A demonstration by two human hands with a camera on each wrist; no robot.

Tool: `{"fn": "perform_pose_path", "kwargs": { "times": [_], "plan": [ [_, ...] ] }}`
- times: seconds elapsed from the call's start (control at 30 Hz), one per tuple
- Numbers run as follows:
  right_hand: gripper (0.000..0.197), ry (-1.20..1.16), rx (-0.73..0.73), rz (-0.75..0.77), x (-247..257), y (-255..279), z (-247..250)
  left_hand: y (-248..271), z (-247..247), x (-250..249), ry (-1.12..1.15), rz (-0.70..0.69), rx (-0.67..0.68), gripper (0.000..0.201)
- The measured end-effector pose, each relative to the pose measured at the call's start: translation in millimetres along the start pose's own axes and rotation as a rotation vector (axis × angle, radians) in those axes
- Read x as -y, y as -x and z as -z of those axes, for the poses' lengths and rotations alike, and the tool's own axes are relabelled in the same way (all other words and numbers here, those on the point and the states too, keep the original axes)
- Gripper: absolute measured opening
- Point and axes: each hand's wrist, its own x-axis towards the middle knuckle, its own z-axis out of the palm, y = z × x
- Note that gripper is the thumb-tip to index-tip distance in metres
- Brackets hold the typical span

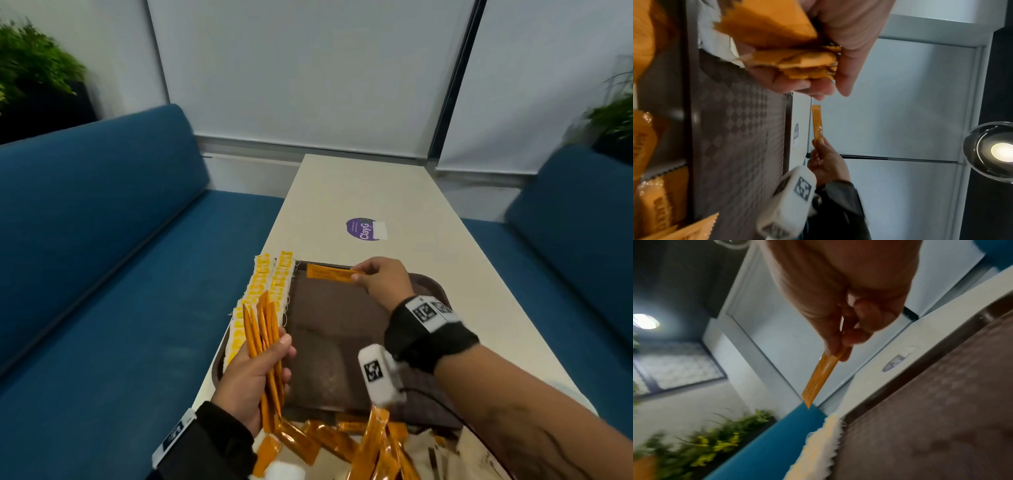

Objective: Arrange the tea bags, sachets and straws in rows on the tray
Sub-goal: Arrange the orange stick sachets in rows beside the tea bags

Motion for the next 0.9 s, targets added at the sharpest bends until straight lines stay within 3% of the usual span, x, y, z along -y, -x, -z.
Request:
{"fn": "perform_pose_path", "kwargs": {
  "times": [0.23,0.37,0.57,0.67,0.77,0.9],
  "plan": [
    [0.013,0.184,0.081,-0.129,-25,-93,-40,-15,12,8,0.015,0.069,0.039,0.043],
    [0.009,0.136,0.135,-0.223,-29,-115,-62,-22,20,12,-0.014,0.081,0.065,0.048],
    [0.012,0.051,0.089,-0.381,-32,-128,-73,-25,24,13,-0.035,0.096,0.080,0.049],
    [0.018,0.049,0.104,-0.386,-36,-133,-76,-26,26,14,-0.039,0.098,0.085,0.050],
    [0.008,0.110,0.157,-0.330,-41,-133,-75,-27,28,17,-0.065,0.097,0.074,0.053],
    [0.029,0.123,0.197,-0.296,-42,-132,-71,-25,31,20,-0.081,0.100,0.075,0.052]
  ]
}}
